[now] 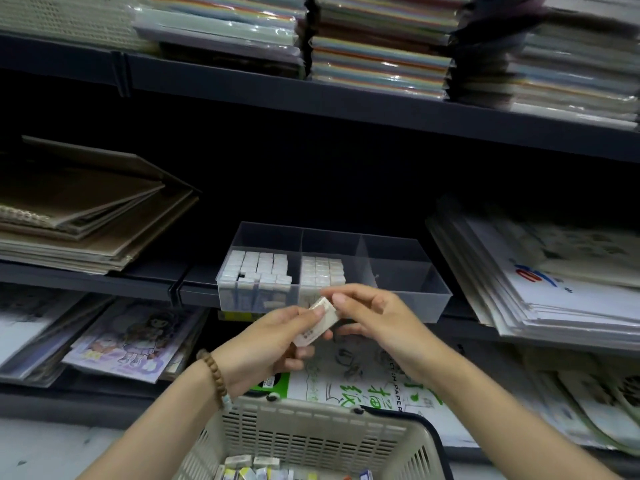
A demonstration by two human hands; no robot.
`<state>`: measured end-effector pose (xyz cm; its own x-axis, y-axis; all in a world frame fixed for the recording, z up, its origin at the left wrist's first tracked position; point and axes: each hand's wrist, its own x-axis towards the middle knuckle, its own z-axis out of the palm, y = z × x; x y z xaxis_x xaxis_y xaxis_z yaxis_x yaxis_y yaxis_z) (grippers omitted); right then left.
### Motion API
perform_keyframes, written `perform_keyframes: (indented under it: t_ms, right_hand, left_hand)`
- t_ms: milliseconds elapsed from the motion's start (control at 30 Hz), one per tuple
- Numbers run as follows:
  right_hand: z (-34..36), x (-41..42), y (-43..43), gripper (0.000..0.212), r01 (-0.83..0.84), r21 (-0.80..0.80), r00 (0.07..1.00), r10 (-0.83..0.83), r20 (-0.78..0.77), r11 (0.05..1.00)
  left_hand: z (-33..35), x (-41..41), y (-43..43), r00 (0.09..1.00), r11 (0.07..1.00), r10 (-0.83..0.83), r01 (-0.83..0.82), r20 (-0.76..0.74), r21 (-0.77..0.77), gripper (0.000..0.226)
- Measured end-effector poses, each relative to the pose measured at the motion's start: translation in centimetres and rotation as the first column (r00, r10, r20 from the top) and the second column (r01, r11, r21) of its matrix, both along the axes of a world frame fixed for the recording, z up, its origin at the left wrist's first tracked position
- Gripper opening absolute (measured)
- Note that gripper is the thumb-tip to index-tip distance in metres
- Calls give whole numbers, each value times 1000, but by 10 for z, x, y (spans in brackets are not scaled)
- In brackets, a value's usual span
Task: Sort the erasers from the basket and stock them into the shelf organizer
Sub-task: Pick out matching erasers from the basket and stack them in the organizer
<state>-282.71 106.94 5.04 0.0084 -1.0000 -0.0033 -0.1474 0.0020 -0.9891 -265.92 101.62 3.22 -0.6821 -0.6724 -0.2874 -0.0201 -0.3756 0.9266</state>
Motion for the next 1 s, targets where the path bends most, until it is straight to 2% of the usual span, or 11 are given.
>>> perform_keyframes:
  t_ms: [67, 133, 233, 300, 367, 433, 533, 600, 800, 1000]
  right_hand:
    - [-10, -1, 4, 20, 28, -1, 999, -27, 46, 1000]
    - [-18, -2, 7, 20, 53, 2, 996, -53, 74, 999]
    - [-20, -5, 7, 19, 69, 3, 991, -69, 112, 998]
    - [-19, -7, 6, 19, 110, 6, 985, -110, 131, 994]
    - [-20, -7, 5, 18, 150, 16, 977, -151, 153, 989]
    - [-21, -6, 5, 18, 174, 29, 969, -176, 172, 984]
    - [-23, -3, 6, 23, 139, 60, 969, -148, 197, 988]
    - [-24, -2, 7, 25, 91, 70, 979, -102, 179, 993]
    - [-19, 0, 7, 33, 12, 20, 998, -14, 57, 1000]
    - [-2, -4, 4, 39, -95, 24, 995, 95, 13, 995]
  left_hand:
    - [0, -3, 3, 995, 991, -70, 77, -71, 108, 34]
    - [0, -2, 5, 982, 977, -131, 151, -135, 153, 34]
    - [-2, 1, 3, 972, 973, -166, 189, -164, 134, 35]
    - [-5, 2, 0, 983, 987, -109, 125, -149, 104, 41]
    - [-6, 2, -3, 994, 999, -39, 42, -104, 26, 48]
    - [-6, 2, -3, 999, 993, 22, -27, -44, -119, 44]
    - [-8, 1, -2, 977, 936, 211, -200, 6, -290, 35]
    - [-9, 0, -1, 954, 888, 299, -273, 13, -371, 38]
    - [-6, -3, 1, 946, 848, 324, -298, -18, -437, 46]
    - [-5, -7, -1, 933, 798, 357, -327, -40, -506, 49]
